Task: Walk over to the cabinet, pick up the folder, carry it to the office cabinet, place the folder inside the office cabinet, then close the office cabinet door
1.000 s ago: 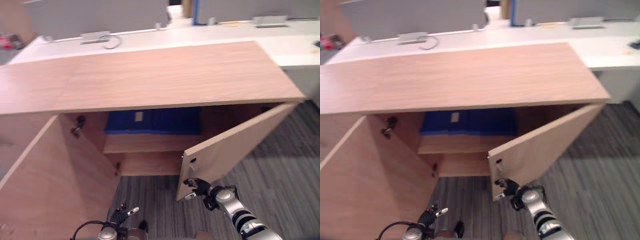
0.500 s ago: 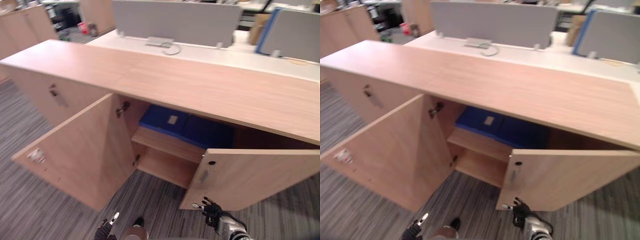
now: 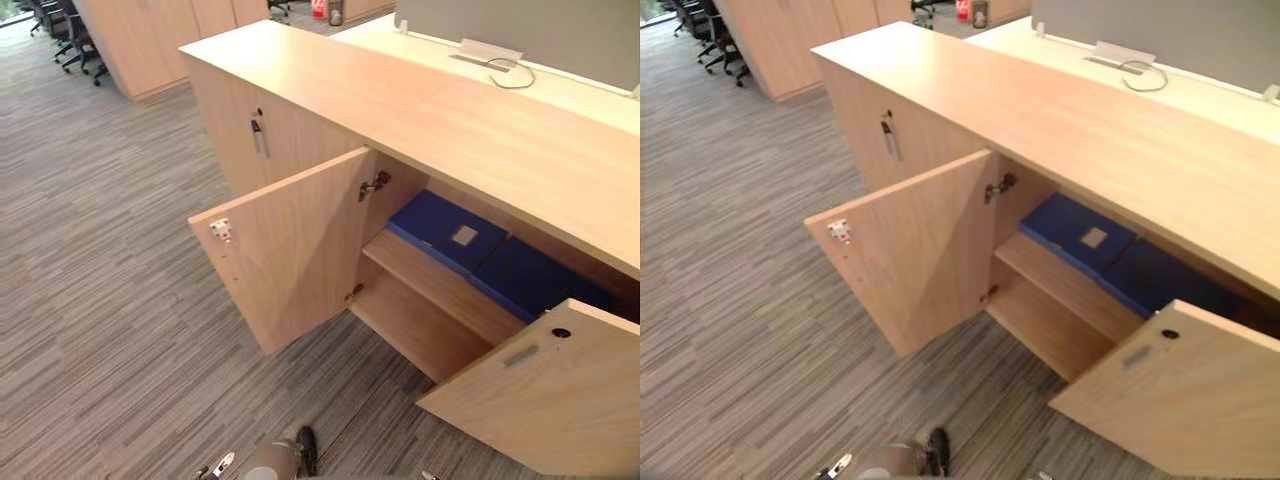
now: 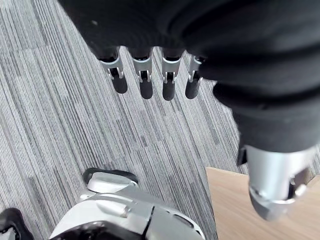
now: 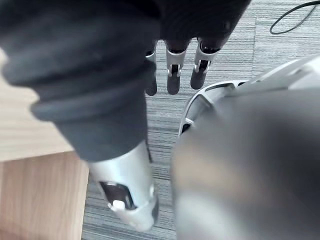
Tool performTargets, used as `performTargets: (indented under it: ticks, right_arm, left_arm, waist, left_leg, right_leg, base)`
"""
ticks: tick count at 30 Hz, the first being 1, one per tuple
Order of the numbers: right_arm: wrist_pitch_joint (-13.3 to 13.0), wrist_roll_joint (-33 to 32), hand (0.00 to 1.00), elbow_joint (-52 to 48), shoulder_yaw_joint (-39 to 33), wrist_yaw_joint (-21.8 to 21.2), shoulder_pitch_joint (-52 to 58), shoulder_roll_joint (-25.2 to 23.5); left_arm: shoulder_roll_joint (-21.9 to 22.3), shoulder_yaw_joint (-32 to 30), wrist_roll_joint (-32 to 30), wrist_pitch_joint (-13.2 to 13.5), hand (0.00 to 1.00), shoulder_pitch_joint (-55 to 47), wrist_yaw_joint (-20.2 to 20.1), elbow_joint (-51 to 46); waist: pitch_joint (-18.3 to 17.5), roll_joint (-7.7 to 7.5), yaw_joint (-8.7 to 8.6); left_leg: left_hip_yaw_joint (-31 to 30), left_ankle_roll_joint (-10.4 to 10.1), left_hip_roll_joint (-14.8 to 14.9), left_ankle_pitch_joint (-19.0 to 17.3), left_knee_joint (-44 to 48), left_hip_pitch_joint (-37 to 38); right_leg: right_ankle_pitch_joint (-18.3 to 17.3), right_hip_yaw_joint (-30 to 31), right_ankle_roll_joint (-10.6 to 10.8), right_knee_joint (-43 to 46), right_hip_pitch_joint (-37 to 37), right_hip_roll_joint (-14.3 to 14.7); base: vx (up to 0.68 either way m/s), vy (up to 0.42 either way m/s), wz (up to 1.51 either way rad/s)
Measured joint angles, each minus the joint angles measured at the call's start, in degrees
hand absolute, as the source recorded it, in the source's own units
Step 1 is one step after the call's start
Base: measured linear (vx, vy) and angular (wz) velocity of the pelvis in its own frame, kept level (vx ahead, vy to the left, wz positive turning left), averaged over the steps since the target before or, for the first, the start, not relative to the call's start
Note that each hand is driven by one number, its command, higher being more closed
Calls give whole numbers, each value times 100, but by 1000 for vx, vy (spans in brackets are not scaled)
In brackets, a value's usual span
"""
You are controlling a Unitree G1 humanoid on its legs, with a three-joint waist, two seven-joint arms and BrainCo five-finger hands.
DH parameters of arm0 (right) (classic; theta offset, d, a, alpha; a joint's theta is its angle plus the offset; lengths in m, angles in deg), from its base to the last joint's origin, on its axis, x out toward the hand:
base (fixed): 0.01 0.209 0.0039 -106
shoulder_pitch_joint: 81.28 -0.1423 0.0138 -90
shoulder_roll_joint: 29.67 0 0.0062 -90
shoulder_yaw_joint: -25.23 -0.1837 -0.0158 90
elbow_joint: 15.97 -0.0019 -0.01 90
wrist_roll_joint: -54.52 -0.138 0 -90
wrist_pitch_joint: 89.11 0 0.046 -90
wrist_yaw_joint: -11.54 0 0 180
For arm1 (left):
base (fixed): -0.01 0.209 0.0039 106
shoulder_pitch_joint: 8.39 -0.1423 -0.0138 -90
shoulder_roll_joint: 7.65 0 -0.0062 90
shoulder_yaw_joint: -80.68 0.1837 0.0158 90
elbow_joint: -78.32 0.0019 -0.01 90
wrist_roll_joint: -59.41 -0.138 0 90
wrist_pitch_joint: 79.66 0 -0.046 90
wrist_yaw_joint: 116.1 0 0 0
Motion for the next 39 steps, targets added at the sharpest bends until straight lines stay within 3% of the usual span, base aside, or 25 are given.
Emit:
performTargets:
  ticks: [9,14,18,22,26,30,32,35,37,39]
  right_arm:
    - [-29,104,0,-135,269,-16,-48,-80]
    - [-19,34,0,-321,414,-22,-51,-222]
    - [-1,260,0,-437,661,-119,-54,-206]
    - [1,464,0,-575,899,-225,-20,-183]
    - [1,448,0,-579,905,-278,50,-83]
    - [4,416,0,-552,832,-327,136,41]
    - [9,298,0,-515,719,-349,193,52]
    - [55,190,0,-354,405,-380,258,25]
    - [98,145,0,-310,358,-432,272,-14]
    - [98,37,0,-298,194,-468,327,-15]
  left_arm:
    - [260,-754,467,-4,0,13,53,-479]
    - [191,-1643,387,-18,0,195,160,-1463]
    - [-506,-2304,-102,-98,0,716,279,-1745]
    - [-1424,-2480,-968,-311,0,1320,459,-1744]
    - [-2390,-2149,-1890,-392,0,2200,579,-1565]
    - [-2925,-1427,-2097,-401,0,3039,506,-692]
    - [-3109,-1133,-2213,-467,0,3256,493,-194]
    - [-3153,-421,-2419,-480,0,3367,114,52]
    - [-3149,-85,-2621,-491,0,3569,-162,394]
    - [-3138,8,-2680,-610,0,3708,-127,569]
  waist:
    - [-96,-60,-5]
    - [-153,-99,-20]
    - [-177,-98,-71]
    - [-188,-111,-134]
    - [-188,-111,-162]
    - [-189,-126,-252]
    - [-185,-144,-279]
    - [-203,-183,-268]
    - [-235,-289,-311]
    - [-266,-348,-326]
  left_leg:
    - [-200,-108,-215,858,-1551,607]
    - [-79,-56,-92,881,-1551,663]
    - [220,-117,66,782,-1556,850]
    - [471,-223,194,688,-1574,1030]
    - [757,-327,285,589,-1563,1172]
    - [880,-346,309,551,-1552,1246]
    - [922,-354,338,538,-1551,1295]
    - [1011,-395,446,507,-1549,1342]
    - [1074,-415,526,493,-1549,1415]
    - [1105,-421,536,489,-1549,1421]
  right_leg:
    - [220,-6,-77,-437,109,215]
    - [287,145,22,-641,141,359]
    - [297,454,4,-833,225,504]
    - [323,698,-44,-1005,334,630]
    - [313,950,-77,-1068,341,678]
    - [318,1064,-97,-1070,336,685]
    - [339,1103,-130,-1057,338,717]
    - [432,1204,-270,-1047,316,792]
    - [474,1235,-330,-998,310,843]
    - [481,1250,-338,-993,296,846]
  base:
    - [9,-9,22]
    - [15,-69,-17]
    - [17,-89,-41]
    - [28,-82,-39]
    - [23,-31,-35]
    - [20,-2,-21]
    - [10,-9,-18]
    - [-7,7,-18]
    - [-39,-8,-20]
    - [-48,-4,-11]
